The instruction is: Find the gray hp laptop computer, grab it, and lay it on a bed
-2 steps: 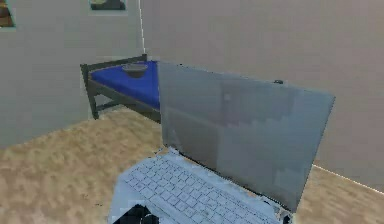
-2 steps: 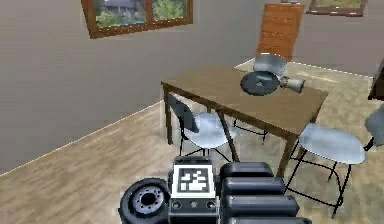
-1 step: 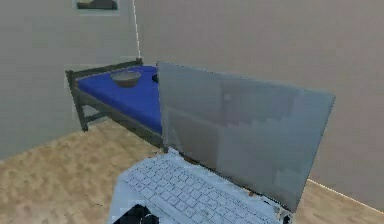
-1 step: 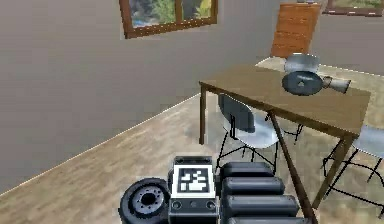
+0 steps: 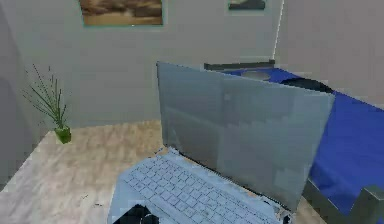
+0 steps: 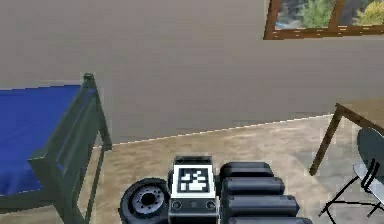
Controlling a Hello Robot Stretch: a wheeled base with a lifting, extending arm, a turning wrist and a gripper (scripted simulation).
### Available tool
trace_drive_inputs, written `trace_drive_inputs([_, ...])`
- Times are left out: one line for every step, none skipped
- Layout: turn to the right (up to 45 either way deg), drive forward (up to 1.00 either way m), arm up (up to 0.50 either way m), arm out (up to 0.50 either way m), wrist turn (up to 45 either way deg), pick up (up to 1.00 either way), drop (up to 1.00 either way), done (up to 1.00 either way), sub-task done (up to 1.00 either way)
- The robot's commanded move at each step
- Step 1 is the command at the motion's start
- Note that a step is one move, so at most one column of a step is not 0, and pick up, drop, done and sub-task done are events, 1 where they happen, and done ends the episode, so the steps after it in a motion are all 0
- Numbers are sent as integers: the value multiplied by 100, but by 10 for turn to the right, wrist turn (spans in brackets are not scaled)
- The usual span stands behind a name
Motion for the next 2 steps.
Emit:
trace_drive_inputs([0,100,0,0,0,0,0,0,0])
trace_drive_inputs([-60,0,0,0,0,0,0,0,0])
